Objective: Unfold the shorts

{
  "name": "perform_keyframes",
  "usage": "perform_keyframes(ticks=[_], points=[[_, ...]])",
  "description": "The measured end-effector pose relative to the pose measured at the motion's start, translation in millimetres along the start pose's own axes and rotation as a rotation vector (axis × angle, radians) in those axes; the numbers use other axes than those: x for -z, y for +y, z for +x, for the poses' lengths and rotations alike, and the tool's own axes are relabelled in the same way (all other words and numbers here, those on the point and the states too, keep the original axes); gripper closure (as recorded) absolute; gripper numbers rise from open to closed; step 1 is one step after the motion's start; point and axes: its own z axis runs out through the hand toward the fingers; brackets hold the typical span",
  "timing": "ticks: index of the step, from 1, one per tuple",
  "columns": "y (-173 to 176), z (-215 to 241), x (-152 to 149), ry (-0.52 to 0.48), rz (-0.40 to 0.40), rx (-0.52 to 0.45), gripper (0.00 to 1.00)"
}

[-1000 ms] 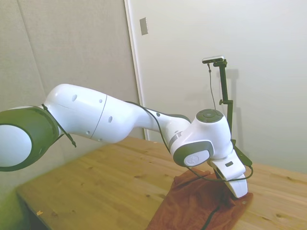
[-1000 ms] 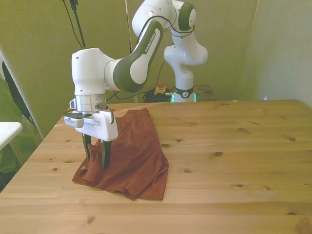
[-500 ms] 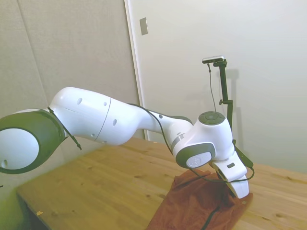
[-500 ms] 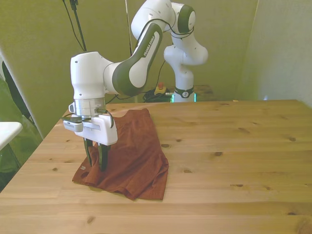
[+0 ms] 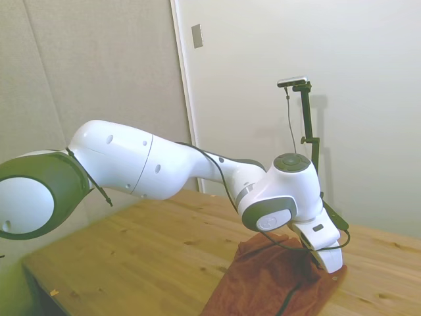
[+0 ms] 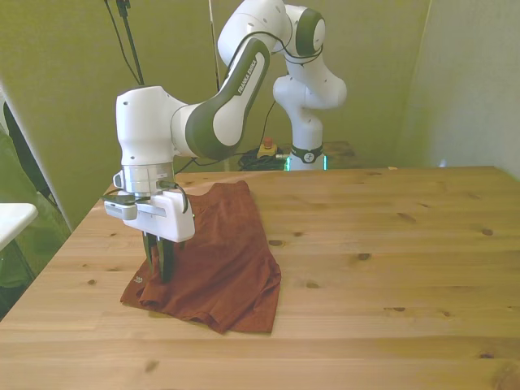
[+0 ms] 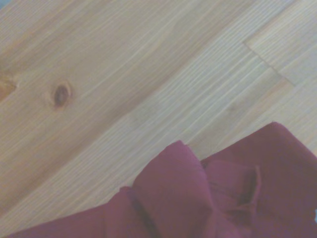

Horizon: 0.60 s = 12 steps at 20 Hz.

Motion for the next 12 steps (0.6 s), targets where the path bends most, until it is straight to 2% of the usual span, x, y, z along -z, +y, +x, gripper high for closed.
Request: perform_keyframes(ticks=[7,12], points=[[-5.6,-1.9,3.6,0.003,0.010,0.017,1.00],[-31.3,-29.9,34.0,0.008,0.058,0.084,1.00]])
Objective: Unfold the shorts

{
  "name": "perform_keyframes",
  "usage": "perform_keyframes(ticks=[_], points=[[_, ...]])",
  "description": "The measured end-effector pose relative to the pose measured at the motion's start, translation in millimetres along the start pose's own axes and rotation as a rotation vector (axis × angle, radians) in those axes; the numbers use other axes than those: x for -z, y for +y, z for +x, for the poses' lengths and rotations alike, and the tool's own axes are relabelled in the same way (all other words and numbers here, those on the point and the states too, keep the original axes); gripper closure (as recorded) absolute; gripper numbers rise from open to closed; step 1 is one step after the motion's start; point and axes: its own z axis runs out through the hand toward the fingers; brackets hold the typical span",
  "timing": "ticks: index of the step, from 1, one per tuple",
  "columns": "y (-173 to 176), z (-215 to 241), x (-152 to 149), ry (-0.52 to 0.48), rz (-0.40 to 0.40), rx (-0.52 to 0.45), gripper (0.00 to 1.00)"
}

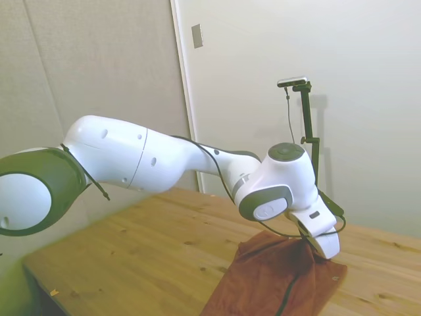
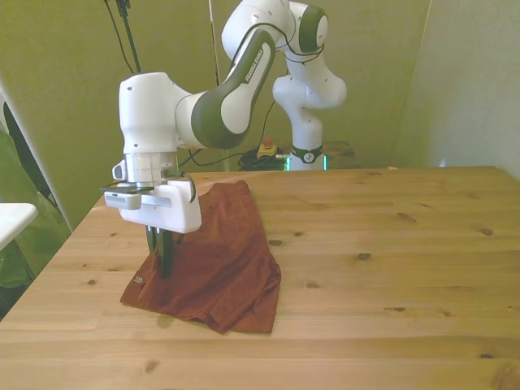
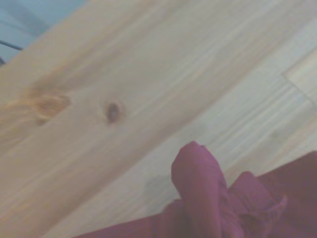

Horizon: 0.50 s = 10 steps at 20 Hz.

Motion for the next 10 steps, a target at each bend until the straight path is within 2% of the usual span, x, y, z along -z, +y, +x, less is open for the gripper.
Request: perform_keyframes(ticks=[5,10], points=[[-34.3,-82.9,36.7,0.033,0.036,0.142,1.00],[-48.1,-180.4,45.9,0.071,0.042,0.259,1.00]])
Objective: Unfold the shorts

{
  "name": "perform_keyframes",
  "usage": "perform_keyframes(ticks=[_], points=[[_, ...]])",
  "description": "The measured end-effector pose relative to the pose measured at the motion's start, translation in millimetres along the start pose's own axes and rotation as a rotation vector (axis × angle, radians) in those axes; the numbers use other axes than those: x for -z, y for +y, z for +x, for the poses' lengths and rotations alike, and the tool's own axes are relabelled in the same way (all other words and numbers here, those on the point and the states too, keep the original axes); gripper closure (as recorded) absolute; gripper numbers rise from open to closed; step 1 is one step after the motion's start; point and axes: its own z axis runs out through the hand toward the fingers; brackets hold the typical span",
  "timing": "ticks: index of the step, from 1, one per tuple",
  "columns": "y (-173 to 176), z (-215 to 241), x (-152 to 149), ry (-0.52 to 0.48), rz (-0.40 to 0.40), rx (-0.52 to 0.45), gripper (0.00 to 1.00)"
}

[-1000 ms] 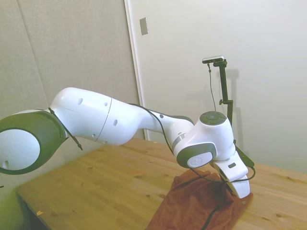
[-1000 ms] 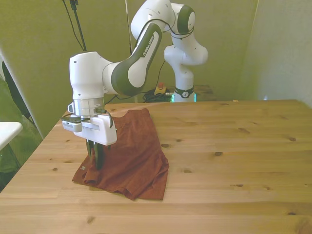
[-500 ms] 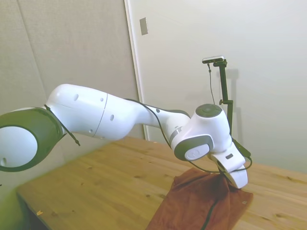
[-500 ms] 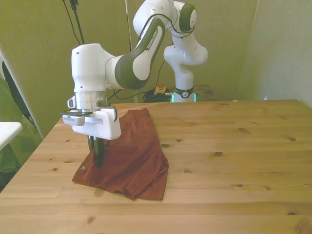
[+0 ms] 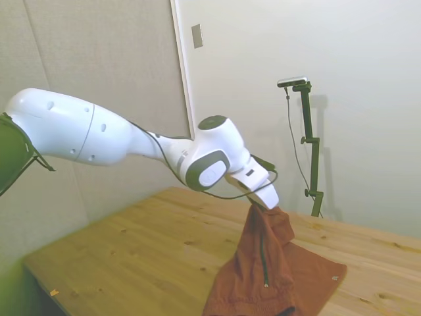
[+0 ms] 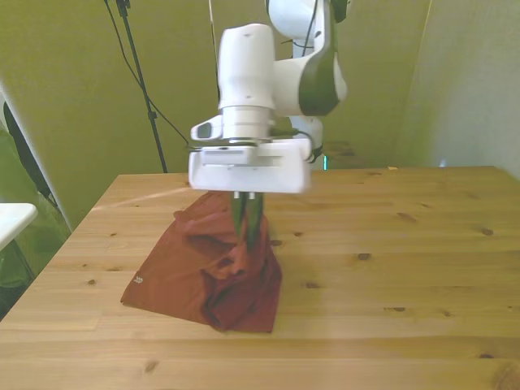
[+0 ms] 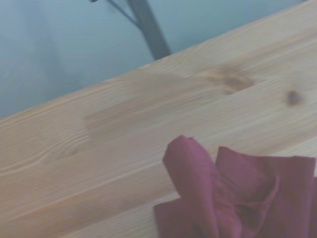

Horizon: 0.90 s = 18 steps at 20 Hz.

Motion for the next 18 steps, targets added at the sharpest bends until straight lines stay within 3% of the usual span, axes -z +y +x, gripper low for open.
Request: perform_keyframes(ticks=[3,6,10,14,15,18], points=[[1.6,-15.5,4.1,0.017,-0.012,0.016,1.00],[-18.6,-42.4,16.8,0.051,-0.010,0.063,1.00],[-63.0,-129.0,24.0,0.072,0.004,0.156,1.00],[-86.3,-205.1,6.8,0.103,-0.021,0.247,1.00],[-89.0,-220.0,-2.5,0.106,-0.037,0.264,0.00],[-95.7,-243.4,-35.5,0.104,-0.092,0.294,0.00]])
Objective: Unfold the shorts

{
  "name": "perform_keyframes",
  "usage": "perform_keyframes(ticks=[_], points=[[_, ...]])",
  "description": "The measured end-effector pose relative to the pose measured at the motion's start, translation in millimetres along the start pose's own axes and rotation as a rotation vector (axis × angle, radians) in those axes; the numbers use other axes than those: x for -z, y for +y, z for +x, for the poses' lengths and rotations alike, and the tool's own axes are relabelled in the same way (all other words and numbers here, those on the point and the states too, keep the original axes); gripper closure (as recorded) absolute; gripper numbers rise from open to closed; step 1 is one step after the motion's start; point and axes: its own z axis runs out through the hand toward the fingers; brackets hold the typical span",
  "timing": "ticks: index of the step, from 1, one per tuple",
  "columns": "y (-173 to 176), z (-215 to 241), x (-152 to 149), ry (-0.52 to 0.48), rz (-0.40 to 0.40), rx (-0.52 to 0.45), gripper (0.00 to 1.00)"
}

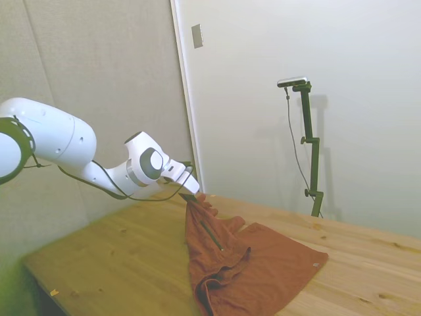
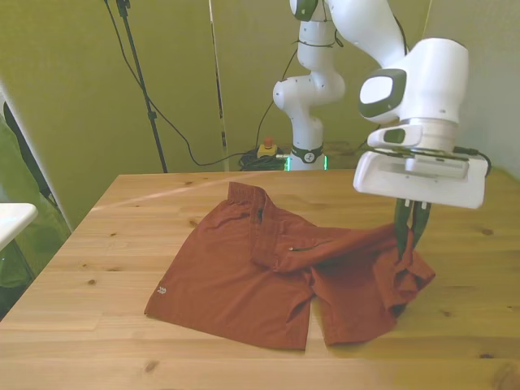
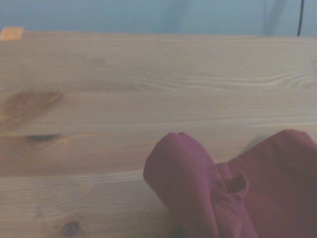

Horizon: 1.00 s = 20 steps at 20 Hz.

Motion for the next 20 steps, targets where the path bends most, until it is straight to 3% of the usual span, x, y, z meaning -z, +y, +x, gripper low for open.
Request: perform_keyframes(ticks=[4,12,16,20], points=[[-16.3,-1.5,-19.3,0.002,-0.026,0.011,0.00],[-32.8,9.5,23.1,-0.039,-0.023,0.061,0.00],[0.9,56.1,66.8,-0.034,-0.028,0.058,0.00],[65.0,107.6,81.3,-0.059,-0.088,0.074,0.00]])
